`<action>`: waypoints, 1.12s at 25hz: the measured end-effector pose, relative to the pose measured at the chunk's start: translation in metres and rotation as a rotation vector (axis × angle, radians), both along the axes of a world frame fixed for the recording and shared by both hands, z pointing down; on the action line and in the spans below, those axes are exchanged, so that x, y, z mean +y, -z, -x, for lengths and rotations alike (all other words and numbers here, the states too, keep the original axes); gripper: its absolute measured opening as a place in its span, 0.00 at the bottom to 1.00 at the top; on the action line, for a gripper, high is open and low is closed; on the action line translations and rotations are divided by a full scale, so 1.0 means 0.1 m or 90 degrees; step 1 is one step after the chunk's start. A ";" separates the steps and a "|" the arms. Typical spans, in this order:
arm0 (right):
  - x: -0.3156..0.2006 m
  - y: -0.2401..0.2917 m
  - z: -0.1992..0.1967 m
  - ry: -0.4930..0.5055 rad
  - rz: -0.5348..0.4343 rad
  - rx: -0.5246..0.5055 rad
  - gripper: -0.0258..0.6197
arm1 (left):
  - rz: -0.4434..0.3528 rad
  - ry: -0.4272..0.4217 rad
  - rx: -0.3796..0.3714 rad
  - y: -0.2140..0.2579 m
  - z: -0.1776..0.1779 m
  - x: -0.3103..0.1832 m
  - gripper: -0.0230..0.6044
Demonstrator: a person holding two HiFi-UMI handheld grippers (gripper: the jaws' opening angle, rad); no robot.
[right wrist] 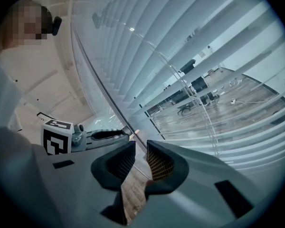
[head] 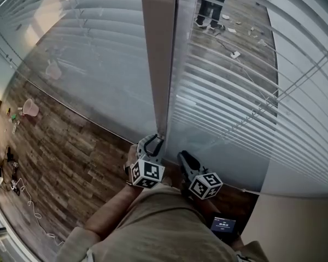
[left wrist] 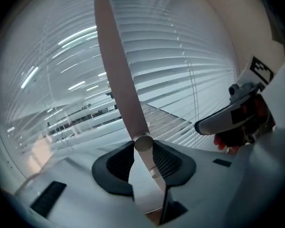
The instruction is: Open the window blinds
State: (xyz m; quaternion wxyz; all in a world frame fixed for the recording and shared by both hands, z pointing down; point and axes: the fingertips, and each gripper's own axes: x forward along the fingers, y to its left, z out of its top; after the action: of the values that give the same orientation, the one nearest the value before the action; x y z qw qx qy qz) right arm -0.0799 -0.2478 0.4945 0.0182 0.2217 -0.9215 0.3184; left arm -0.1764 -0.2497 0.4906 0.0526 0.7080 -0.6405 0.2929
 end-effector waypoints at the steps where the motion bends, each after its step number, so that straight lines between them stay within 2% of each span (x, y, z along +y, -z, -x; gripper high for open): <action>1: 0.00 -0.01 0.00 0.000 0.000 0.000 0.16 | 0.001 -0.005 -0.032 -0.01 0.00 0.00 0.25; 4: 0.01 -0.02 -0.01 0.000 0.000 -0.001 0.16 | -0.001 -0.020 -0.125 0.02 -0.02 0.00 0.25; 8: 0.03 0.01 0.01 0.001 0.000 -0.002 0.16 | -0.005 -0.038 -0.205 0.05 0.00 0.00 0.25; 12: 0.03 0.04 0.02 0.004 -0.001 -0.003 0.16 | -0.012 -0.072 -0.311 0.08 -0.01 -0.03 0.25; 20: 0.13 0.04 0.06 0.005 0.003 0.005 0.16 | -0.015 -0.094 -0.391 0.11 0.00 -0.01 0.26; 22: 0.10 0.07 0.08 0.004 0.000 0.012 0.16 | -0.016 -0.102 -0.371 0.16 0.01 -0.03 0.26; 24: -0.01 0.08 0.08 0.003 -0.019 0.018 0.16 | -0.029 -0.106 -0.318 0.18 0.01 -0.07 0.27; 26: -0.10 -0.01 0.08 -0.005 -0.046 0.032 0.16 | -0.047 -0.102 -0.240 0.11 0.02 -0.06 0.28; 28: -0.08 -0.20 0.05 -0.013 -0.058 0.055 0.16 | -0.045 -0.094 -0.130 -0.10 0.03 0.05 0.28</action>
State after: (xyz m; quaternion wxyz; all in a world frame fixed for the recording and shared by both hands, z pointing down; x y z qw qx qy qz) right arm -0.0849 -0.2558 0.5148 0.0446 0.2450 -0.9311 0.2665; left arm -0.1790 -0.2448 0.5006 -0.0595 0.7211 -0.5985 0.3439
